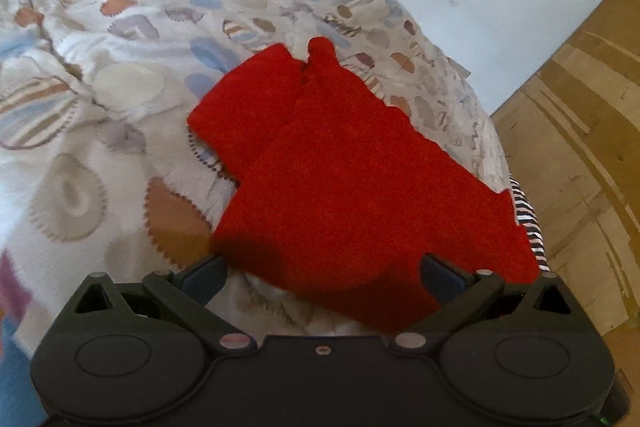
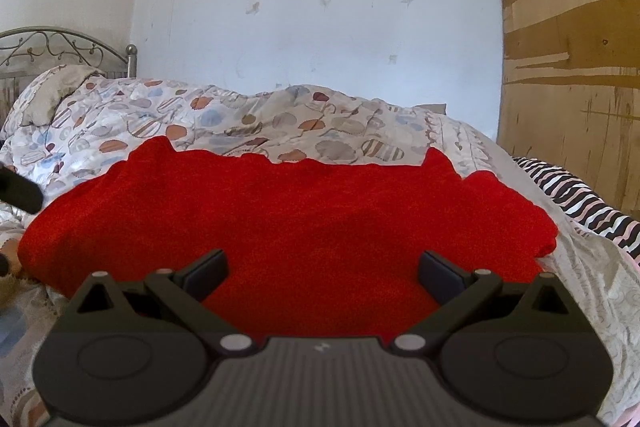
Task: Fold small clothes
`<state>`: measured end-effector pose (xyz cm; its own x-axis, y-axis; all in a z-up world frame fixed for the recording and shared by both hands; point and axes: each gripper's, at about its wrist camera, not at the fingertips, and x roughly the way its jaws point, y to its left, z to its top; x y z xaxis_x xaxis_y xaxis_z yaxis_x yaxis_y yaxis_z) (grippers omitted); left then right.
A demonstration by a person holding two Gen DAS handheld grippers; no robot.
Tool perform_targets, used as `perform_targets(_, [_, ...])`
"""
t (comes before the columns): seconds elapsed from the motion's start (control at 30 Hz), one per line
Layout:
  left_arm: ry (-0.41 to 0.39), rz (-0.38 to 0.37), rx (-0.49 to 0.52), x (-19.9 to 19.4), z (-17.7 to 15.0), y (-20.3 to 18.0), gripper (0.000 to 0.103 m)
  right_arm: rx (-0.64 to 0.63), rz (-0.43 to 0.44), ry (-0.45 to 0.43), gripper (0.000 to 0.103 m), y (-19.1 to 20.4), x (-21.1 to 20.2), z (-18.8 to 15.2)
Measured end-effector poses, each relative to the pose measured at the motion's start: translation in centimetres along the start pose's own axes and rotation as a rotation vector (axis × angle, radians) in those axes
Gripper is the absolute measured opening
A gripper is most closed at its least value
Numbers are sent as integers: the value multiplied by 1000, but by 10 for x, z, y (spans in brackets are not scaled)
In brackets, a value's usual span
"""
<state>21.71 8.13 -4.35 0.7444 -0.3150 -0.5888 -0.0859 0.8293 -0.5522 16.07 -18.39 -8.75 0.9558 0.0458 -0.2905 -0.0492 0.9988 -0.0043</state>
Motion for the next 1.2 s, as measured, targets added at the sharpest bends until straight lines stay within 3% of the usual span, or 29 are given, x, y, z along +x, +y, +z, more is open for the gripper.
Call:
perform_targets(0.13, [5,18,-89,28,9,12,102,-2,0,0,102,0,0,0])
perform_targets(0.3, [-45,-1,-190,32,20,25,101,-3,0,1,102,0,1,0])
perform_targets(0.43, [-122,16,-111,24,25,22,91,-4,0,-7,102,1,1,-1])
perform_targets(0.5, [-165,81,-55,23,31,20,93,-4,0,-7,102,1,1,-1])
perform_targets(0.6, [-200,176,-54,22,41,28,97,-4,0,-6,102,1,1,-2])
perform_targets(0.7, [-228,177,-66,23,52,42,101,-4,-1,-7,102,1,1,-1])
perform_targets(1.0, [-133,-20,35,44,81,53,102,-5,-2,-7,102,1,2,-2])
perform_targets(1.13, [-91,22,103,57,83,46,101,-5,-3,-7,102,2,2,-2])
perform_targets(1.2, [-66,29,129,62,84,44,89,-5,-3,-7,102,1,2,-2])
